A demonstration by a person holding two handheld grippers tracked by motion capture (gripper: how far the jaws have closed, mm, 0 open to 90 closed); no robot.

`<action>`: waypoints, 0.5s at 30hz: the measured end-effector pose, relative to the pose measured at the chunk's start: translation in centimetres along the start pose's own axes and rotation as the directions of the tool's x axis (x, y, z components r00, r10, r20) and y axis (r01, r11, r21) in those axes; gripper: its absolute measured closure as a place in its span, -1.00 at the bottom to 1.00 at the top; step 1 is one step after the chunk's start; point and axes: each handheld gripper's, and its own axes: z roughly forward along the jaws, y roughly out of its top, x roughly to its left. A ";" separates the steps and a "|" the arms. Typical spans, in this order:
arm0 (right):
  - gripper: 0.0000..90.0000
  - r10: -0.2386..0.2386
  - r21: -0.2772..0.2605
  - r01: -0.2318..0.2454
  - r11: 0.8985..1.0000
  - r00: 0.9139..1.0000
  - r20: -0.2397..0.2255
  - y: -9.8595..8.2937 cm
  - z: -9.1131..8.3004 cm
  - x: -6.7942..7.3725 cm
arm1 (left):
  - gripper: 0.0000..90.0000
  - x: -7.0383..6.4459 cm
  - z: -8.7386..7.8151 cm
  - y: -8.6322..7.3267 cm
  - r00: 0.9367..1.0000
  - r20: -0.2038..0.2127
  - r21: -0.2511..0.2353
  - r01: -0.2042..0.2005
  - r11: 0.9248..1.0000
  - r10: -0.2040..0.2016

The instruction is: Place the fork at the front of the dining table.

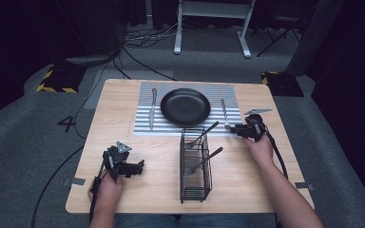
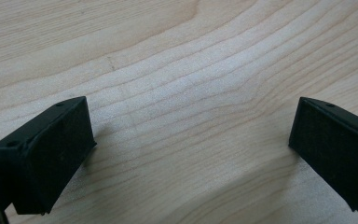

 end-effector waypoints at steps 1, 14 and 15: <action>0.37 -0.012 -0.028 0.013 1.000 1.000 0.027 0.2 0.4 -0.1 | -1.00 0.0 0.0 0.0 1.000 0.000 0.000 0.000 1.000 0.000; 0.30 0.035 -0.077 -0.028 0.997 0.995 0.091 1.7 2.3 -0.8 | -1.00 0.0 0.0 0.0 1.000 0.000 0.000 -0.001 1.000 0.001; 0.28 0.041 -0.079 -0.033 0.996 0.995 0.093 1.7 2.3 -0.9 | -1.00 0.0 0.0 0.0 1.000 0.000 0.000 0.000 1.000 0.000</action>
